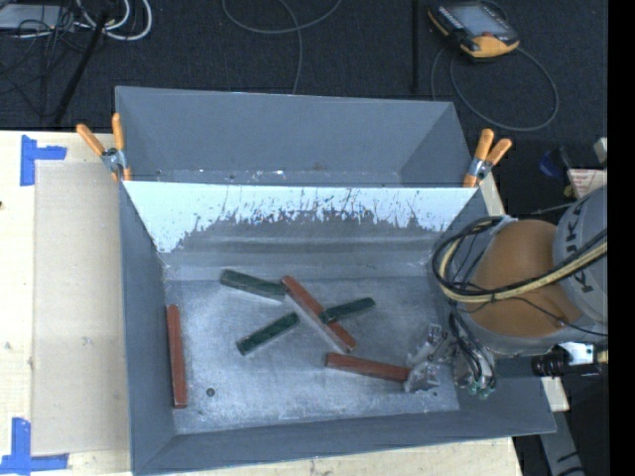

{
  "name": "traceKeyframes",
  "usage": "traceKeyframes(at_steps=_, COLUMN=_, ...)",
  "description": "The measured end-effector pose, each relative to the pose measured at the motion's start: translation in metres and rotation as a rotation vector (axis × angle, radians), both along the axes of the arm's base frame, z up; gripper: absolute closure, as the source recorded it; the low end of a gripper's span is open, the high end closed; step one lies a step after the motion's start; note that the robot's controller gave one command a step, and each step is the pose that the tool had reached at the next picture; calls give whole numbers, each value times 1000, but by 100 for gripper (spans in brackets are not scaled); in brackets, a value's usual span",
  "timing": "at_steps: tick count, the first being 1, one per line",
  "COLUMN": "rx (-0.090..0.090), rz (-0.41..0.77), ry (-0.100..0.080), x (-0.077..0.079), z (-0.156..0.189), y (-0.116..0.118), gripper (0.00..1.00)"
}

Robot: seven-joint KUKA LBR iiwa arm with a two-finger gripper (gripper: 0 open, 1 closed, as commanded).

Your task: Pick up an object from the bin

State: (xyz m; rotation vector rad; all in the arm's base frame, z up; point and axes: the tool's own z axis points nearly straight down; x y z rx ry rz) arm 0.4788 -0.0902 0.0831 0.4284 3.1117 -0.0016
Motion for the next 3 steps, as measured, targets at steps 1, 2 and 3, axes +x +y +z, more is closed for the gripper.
traceKeyframes(at_steps=1, rx=3, rz=11, ry=5, x=0, z=38, y=0, gripper=100)
traceKeyframes(at_steps=2, rx=1, rz=14, ry=0, x=1, z=48, y=0, gripper=100)
traceKeyframes(at_steps=3, rx=1, rz=195, ry=1, x=18, z=61, y=-2, gripper=100)
